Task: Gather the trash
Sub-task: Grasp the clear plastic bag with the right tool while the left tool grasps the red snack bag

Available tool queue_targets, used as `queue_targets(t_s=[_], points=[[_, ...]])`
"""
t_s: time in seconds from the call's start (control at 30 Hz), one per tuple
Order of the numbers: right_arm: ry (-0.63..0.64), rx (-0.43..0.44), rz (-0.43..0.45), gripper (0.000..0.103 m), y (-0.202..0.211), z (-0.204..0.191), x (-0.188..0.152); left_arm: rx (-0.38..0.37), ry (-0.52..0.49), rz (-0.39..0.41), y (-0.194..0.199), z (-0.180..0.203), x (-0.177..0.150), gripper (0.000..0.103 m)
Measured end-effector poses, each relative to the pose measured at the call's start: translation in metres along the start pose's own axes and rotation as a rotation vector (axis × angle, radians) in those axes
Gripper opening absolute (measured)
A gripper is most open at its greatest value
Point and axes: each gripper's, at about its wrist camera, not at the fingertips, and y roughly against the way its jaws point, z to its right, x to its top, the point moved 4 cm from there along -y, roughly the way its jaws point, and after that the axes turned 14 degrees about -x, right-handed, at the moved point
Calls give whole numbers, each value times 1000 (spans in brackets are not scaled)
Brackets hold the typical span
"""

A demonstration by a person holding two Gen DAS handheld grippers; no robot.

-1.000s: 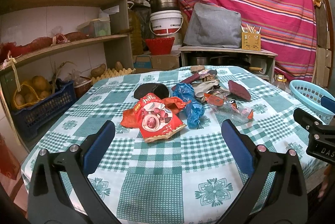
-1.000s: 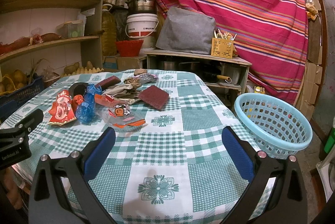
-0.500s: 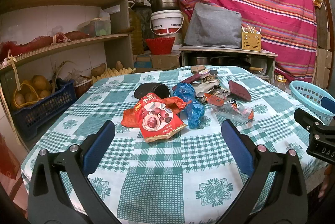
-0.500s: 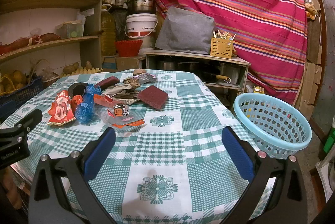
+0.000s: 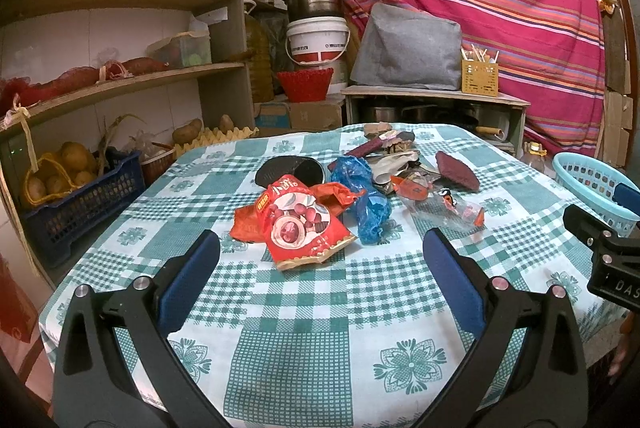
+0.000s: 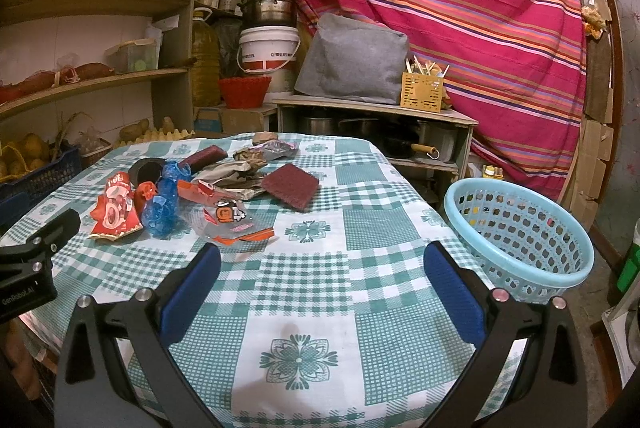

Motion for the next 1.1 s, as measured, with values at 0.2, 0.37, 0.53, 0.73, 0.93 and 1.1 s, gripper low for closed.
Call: queue_targets(t_s=[0.2, 0.37, 0.53, 0.73, 0.93, 1.1], points=[[-8, -9, -24, 99, -8, 7, 9, 25, -5, -32, -9, -8, -1, 98], [12, 22, -81, 99, -24, -3, 20, 61, -4, -57, -19, -21, 14, 98], [62, 81, -111, 99, -37, -27, 21, 53, 29, -73, -31, -40, 29, 98], [180, 104, -169, 99, -54, -59, 6, 70, 12, -72, -52, -60, 49, 98], [228, 105, -214, 99, -72, -82, 2, 40, 47, -136, -69, -71, 31, 98], [308, 107, -237, 98, -89, -104, 4, 65, 2, -140, -72, -74, 28, 98]])
